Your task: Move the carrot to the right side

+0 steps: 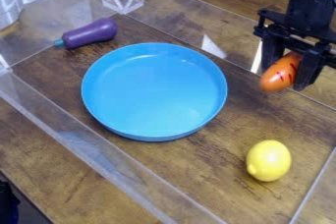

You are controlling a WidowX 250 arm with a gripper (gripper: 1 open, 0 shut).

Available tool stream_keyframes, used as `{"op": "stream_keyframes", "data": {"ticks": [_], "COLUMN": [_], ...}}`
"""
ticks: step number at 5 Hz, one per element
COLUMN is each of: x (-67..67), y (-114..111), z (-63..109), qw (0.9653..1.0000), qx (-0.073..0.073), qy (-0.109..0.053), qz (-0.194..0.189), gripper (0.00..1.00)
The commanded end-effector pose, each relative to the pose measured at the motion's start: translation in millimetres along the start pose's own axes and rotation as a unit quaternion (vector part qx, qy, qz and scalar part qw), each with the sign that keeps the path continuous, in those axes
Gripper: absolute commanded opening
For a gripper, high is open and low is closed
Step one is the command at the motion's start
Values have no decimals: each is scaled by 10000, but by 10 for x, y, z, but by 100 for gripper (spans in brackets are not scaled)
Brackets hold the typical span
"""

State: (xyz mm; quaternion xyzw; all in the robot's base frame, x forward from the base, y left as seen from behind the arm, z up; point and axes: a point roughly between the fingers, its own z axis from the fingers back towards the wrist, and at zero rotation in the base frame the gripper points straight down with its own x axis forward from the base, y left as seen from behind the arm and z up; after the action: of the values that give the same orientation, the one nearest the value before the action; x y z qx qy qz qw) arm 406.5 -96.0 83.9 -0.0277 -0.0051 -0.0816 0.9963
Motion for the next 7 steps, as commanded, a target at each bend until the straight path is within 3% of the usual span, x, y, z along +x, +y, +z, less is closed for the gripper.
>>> {"op": "stream_keyframes", "data": {"ticks": [1,2,5,7], "x": [102,122,276,372], "y": [166,307,459,458], "z": [261,233,189,259], "qw": [9989,9974,10000,9983], "qx": [12,29,15,-13], "qy": [-323,-243,-5,126], "qz": [346,671,-41,-563], "gripper": [0,0,0,0]}}
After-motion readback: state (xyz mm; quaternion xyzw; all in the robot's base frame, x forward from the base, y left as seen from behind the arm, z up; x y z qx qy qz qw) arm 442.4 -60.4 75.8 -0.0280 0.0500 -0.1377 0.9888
